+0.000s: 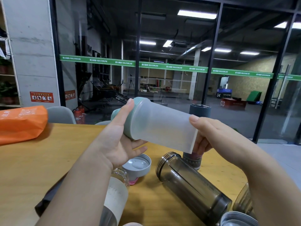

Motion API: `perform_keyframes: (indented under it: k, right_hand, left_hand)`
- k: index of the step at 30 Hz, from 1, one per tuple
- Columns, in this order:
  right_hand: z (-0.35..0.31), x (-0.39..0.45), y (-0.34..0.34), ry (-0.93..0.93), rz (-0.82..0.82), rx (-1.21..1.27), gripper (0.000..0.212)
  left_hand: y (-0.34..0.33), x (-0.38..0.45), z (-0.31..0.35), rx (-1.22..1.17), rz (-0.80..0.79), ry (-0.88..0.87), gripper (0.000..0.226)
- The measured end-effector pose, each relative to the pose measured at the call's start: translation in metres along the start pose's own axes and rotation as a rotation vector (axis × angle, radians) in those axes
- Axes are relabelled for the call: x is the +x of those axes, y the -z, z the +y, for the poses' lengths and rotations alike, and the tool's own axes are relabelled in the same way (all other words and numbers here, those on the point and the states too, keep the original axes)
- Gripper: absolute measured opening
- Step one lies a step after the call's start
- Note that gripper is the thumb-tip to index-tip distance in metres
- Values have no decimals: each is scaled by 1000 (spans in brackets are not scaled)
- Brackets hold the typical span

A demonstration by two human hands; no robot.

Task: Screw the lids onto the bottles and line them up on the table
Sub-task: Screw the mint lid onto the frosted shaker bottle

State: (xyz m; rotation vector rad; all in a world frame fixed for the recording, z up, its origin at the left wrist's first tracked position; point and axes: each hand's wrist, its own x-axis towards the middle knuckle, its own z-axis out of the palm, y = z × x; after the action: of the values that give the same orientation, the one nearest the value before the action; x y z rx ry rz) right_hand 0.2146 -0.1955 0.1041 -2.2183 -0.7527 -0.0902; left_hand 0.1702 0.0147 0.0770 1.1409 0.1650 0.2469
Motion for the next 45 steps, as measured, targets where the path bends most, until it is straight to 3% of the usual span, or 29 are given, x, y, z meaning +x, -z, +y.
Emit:
perform_keyframes:
  k: [9,14,21,30,34,38,45]
  right_hand:
    - [2,3,0,-6,6,-1,79]
    - [6,6,-3,85,-79,-16,96]
    - [1,3,0,207,76,-27,75]
    - [6,4,-1,161,144,-55,57]
    - [3,4,-4,127,116,-24,54]
    - [3,5,-5,102,83,-4,67]
    - [3,4,-4,26,-155,-77,57]
  left_hand:
    - [-1,0,0,-24,12,-22,55]
    - [0,1,0,-33,39,-38,54]
    - [0,1,1,-36,31,-37,50]
    - [0,-1,2,15,-3,-32,44]
    - [-3,-2,1,16,4,-10,41]
    - [-2,-4,1,29,2,5,42]
    - [4,-10,9,174,55,-140,59]
